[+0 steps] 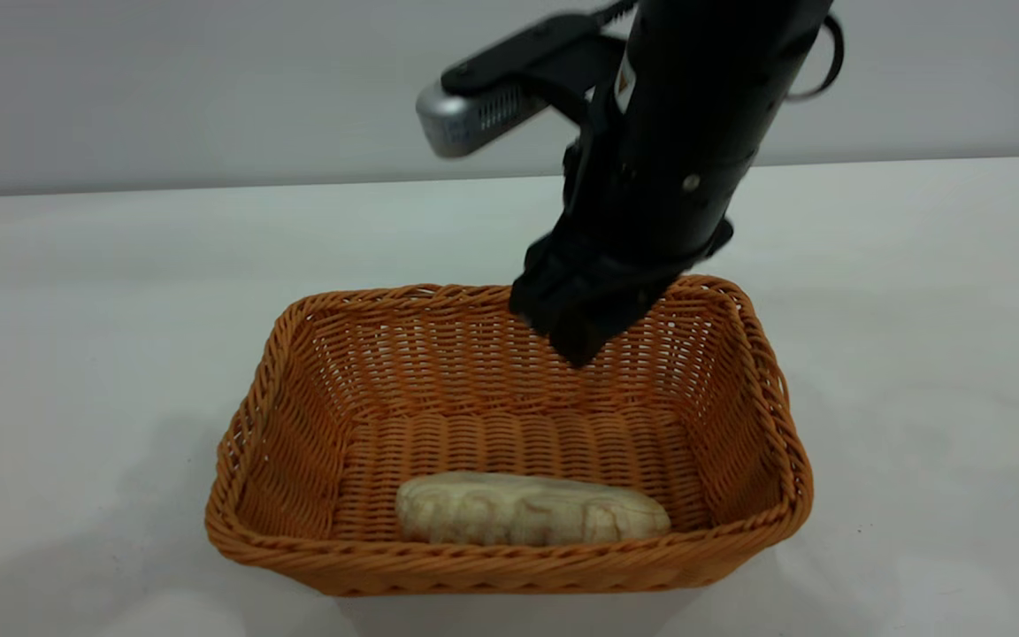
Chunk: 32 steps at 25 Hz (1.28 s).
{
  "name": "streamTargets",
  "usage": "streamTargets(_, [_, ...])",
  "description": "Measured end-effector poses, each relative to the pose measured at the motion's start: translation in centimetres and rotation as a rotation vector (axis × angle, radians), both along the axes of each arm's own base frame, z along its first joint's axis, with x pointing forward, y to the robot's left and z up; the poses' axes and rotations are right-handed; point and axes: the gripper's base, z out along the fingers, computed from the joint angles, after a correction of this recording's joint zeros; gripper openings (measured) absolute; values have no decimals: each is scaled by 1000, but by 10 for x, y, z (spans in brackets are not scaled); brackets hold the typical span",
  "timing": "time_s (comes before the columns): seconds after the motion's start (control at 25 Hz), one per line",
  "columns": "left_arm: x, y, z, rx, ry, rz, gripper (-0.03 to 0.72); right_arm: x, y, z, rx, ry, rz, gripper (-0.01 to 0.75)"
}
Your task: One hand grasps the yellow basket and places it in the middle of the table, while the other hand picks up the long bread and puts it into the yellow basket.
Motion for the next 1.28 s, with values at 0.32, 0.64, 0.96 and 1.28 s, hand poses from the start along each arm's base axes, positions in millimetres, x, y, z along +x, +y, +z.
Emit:
streamTargets(0.32, [-24,13,24,118,-117,39,568,8,-27,36,-1,-52,-66,433])
streamTargets(0.64, [-56,28,42,203,-142,131,568,7,-72,86,-1,-83,-178,334])
streamTargets(0.96, [-95,37,39,234,-165,156,568,-19,-102,142,13,-155,-218,259])
streamTargets(1.28, [-143,45,28,231,-208,171,568,-60,-129,191,40,-218,-256,242])
